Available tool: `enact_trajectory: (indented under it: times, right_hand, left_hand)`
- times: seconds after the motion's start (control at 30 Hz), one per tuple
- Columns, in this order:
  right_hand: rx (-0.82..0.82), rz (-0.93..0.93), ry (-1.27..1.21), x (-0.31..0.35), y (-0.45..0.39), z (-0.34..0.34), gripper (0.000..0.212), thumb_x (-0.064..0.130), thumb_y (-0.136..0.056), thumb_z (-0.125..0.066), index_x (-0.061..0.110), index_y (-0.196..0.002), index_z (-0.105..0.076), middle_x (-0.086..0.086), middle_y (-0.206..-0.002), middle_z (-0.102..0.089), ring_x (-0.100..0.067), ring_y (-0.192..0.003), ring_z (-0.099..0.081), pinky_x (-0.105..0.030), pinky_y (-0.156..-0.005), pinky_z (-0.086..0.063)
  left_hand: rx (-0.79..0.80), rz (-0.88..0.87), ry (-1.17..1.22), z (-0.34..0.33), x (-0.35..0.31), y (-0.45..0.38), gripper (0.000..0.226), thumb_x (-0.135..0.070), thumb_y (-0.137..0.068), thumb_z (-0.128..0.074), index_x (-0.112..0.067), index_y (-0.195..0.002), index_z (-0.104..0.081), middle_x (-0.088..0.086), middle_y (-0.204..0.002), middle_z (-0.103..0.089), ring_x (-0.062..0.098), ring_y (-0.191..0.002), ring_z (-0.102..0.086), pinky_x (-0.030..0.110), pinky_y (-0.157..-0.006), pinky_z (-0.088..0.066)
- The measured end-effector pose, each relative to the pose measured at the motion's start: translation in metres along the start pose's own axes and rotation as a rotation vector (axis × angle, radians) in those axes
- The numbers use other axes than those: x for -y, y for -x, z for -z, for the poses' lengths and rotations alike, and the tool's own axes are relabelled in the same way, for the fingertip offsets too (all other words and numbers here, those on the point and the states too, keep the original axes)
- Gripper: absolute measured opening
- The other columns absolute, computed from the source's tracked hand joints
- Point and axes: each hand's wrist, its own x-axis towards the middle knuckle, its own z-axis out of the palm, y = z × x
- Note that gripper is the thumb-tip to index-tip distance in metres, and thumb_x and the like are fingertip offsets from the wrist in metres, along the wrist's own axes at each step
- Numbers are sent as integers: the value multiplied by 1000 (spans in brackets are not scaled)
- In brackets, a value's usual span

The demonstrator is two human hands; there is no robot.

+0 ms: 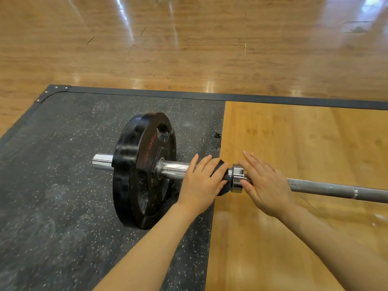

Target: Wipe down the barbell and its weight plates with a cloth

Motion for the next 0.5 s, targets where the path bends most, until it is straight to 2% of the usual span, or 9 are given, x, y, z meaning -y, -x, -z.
enact_trajectory:
  times: [0.13, 0.23, 0.33, 0.5]
  right_hand:
    - [-15, 0, -7, 2, 0, 0, 59, 52, -99, -22, 22, -146, -41, 0, -157, -31, -20, -143, -31, -43, -109, -34]
    - [-28, -1, -17, 3, 0, 1, 59, 51, -99, -22, 21, -145, -42, -1, -156, -31, -21, -142, -33, -41, -108, -34]
    - [-27, -9, -13, 4, 1, 1, 60, 52, -98, -20, 22, -146, -40, 0, -157, -31, -20, -143, -32, -40, -108, -34]
    - [-15, -16, -10, 4, 1, 2, 64, 54, -97, -17, 22, -147, -40, 1, -157, -31, -20, -143, -32, -39, -107, -33]
  left_hand:
    - [-70, 127, 5, 6, 31, 22, 40, -27, -91, -52, -11, -127, -61, 10, -127, -59, 33, -126, -50, 52, -112, -31]
    - [-65, 202, 12, 12, 42, 34, 41, -28, -97, -44, -7, -129, -60, 14, -130, -58, 36, -130, -46, 53, -113, -29]
    - [-56, 294, 80, 15, 26, 28, 47, -33, -99, -36, -6, -129, -59, 15, -132, -57, 37, -133, -43, 52, -115, -26]
    - [-7, 153, 100, 5, -30, 0, 49, -38, -98, -38, -6, -127, -61, 12, -126, -61, 35, -126, -50, 50, -114, -30]
